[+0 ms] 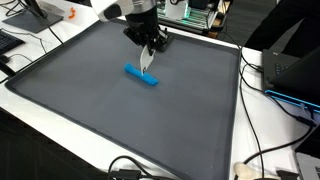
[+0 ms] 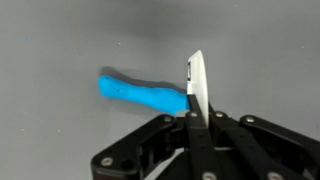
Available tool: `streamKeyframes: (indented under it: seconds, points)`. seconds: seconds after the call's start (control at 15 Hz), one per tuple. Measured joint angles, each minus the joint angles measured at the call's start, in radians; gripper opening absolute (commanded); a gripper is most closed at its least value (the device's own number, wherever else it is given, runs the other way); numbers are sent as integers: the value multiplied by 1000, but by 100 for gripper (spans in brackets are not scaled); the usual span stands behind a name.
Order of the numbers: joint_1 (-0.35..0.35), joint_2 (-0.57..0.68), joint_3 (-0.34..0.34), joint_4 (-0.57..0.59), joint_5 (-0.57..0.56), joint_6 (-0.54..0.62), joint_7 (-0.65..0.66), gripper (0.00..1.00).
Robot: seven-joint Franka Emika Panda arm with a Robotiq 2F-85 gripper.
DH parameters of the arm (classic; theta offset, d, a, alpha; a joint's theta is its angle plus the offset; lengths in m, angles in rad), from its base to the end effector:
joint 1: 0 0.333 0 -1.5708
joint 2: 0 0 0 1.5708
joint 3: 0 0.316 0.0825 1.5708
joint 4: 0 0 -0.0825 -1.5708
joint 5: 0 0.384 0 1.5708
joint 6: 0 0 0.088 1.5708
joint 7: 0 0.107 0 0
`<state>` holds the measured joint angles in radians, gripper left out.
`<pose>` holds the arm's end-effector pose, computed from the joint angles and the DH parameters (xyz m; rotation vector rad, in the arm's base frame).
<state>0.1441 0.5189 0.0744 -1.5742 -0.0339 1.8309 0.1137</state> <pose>0.6458 0.1344 0.3210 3.0743 0.1737 -0.3997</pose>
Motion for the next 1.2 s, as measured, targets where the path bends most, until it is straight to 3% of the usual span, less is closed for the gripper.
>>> streamKeyframes:
  seconds: [1.2]
  points:
    - [2, 30, 0, 25, 7, -10, 8, 1]
